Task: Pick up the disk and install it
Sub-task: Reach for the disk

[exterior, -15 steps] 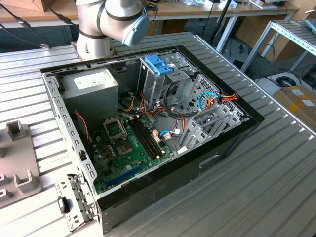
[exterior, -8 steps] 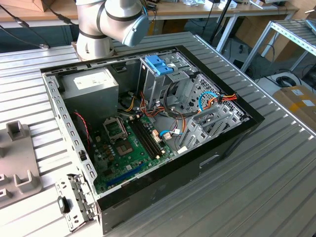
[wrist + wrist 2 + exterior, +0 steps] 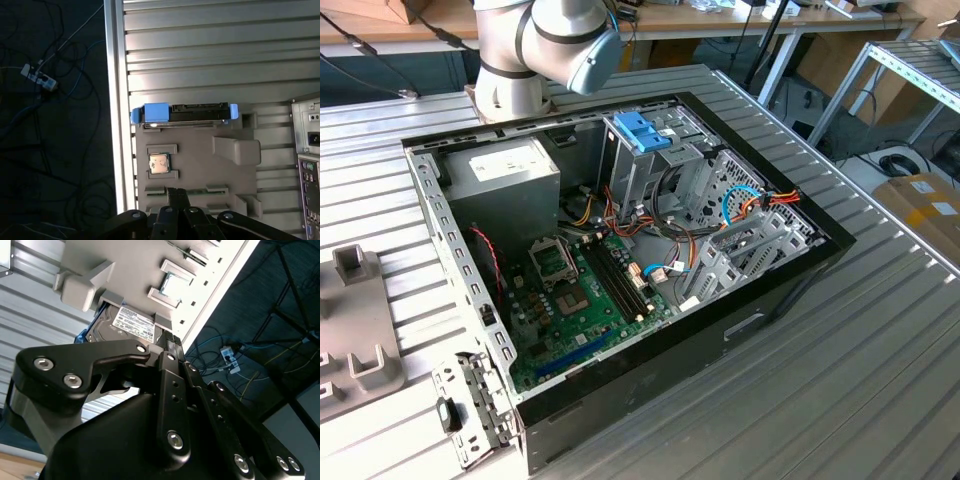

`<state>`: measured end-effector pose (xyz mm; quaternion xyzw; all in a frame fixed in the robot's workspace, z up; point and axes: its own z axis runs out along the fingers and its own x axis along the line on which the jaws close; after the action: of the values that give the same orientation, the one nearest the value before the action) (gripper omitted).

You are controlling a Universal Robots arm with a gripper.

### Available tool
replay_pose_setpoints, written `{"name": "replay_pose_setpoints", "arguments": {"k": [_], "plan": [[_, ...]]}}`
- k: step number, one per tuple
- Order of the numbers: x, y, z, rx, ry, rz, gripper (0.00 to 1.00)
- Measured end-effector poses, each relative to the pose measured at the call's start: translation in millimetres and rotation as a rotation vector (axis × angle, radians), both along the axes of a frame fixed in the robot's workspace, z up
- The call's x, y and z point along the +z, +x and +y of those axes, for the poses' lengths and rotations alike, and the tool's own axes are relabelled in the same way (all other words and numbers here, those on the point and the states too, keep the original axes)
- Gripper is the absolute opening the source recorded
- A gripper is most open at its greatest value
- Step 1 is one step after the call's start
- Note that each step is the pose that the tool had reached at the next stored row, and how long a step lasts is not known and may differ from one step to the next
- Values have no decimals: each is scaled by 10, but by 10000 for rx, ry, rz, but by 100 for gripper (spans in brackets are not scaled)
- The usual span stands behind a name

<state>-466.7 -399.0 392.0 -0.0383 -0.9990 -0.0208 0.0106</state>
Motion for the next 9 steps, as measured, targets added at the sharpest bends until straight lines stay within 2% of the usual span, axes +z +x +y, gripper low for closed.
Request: {"name": "replay_pose_setpoints", "arguments": {"k": [9], "plan": [[-2, -56, 0, 1, 0, 0, 10]]}}
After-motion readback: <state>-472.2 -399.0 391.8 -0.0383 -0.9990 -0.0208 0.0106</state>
